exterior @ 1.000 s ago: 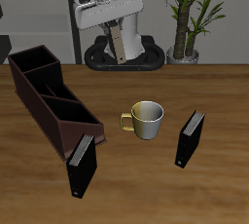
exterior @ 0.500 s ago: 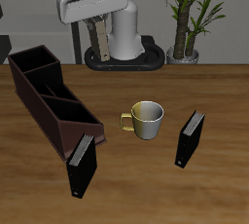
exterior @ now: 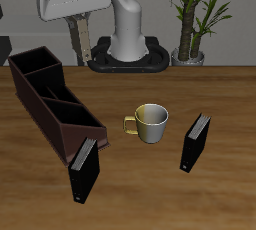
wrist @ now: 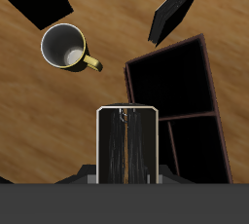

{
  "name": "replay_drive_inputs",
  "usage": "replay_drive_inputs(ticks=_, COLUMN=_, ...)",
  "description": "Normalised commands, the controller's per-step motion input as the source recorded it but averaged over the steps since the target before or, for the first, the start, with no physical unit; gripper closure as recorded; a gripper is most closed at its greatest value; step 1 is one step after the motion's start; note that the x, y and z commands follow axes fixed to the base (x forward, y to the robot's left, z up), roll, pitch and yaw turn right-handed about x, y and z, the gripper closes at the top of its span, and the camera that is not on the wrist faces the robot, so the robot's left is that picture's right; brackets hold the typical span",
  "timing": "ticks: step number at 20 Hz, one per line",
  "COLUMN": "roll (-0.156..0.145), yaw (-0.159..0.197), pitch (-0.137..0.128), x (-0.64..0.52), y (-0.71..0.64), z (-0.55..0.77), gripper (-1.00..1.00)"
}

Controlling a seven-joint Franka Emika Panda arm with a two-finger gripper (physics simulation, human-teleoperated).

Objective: Place the yellow book into the right desk caddy's back compartment

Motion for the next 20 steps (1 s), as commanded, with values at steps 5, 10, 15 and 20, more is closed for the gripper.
replay_drive_inputs(ticks=5, roll=0.011, yaw=0.009, pitch=0.013, x=-0.1, y=-0.29, z=0.03, gripper=1.0)
replay_drive_inputs(ticks=10, roll=0.001, yaw=-0.029, pitch=-0.03, x=-0.2, y=-0.29, z=0.13, gripper=1.0)
replay_drive_inputs(ticks=15, roll=-0.138, yaw=-0.053, pitch=-0.053, x=-0.09, y=-0.58, z=0.1, gripper=1.0)
replay_drive_inputs(ticks=20, roll=-0.055, yaw=0.005, pitch=0.002, x=-0.06, y=-0.27, z=-0.04, gripper=1.0)
